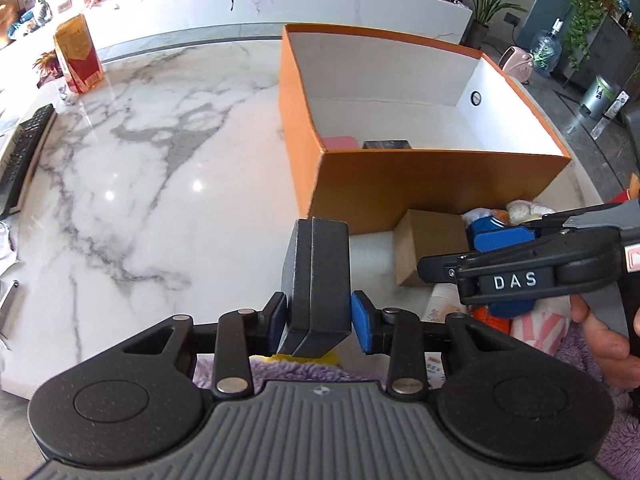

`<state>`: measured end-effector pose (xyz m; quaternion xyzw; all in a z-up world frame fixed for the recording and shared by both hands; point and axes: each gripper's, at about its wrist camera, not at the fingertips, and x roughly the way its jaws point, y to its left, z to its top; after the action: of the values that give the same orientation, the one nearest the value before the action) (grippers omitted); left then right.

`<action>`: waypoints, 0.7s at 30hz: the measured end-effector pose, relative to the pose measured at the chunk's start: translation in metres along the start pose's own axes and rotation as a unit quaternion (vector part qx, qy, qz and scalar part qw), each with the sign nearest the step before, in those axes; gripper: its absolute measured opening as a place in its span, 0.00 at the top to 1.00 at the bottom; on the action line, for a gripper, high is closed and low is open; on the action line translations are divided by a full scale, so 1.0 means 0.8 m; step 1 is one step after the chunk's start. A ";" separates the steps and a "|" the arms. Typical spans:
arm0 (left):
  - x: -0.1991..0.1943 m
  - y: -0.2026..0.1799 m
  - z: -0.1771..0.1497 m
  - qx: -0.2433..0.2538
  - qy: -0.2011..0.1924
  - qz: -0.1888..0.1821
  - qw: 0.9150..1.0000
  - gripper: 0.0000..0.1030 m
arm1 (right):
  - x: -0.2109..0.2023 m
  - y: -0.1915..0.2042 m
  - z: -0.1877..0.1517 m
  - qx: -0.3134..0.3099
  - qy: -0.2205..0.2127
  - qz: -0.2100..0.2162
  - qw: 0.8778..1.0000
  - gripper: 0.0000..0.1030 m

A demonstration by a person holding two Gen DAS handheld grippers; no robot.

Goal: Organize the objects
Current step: 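Lift the black box with the left tool while the right tool grasps the brown cardboard box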

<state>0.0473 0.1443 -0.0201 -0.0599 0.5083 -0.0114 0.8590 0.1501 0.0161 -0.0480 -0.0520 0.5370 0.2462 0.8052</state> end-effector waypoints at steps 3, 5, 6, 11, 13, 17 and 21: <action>0.000 0.005 -0.001 -0.001 -0.002 0.002 1.000 0.61 | 0.012 0.004 0.007 0.013 0.013 -0.021 1.000 0.25; 0.001 0.007 0.000 -0.001 -0.004 0.008 1.000 0.61 | 0.020 0.007 0.012 0.019 0.022 -0.035 0.999 0.24; 0.002 0.008 0.000 -0.002 -0.004 0.012 1.000 0.62 | 0.024 0.008 0.014 0.022 0.028 -0.039 0.999 0.24; 0.003 0.014 0.001 -0.007 -0.007 0.012 1.000 0.62 | 0.042 0.015 0.018 0.020 0.038 -0.075 0.996 0.31; 0.003 0.016 0.001 -0.009 -0.008 0.012 1.000 0.62 | 0.043 0.015 0.018 0.018 0.037 -0.087 0.995 0.36; 0.002 0.020 0.000 -0.022 -0.013 0.007 1.000 0.63 | 0.038 0.012 0.015 0.021 0.031 -0.080 0.996 0.37; -0.010 0.019 -0.005 -0.026 -0.030 0.006 0.999 0.63 | 0.019 0.015 0.012 0.013 0.013 -0.062 0.998 0.37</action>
<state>0.0398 0.1597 -0.0169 -0.0793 0.4828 0.0092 0.8721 0.1574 0.0353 -0.0556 -0.0779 0.5461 0.1881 0.8126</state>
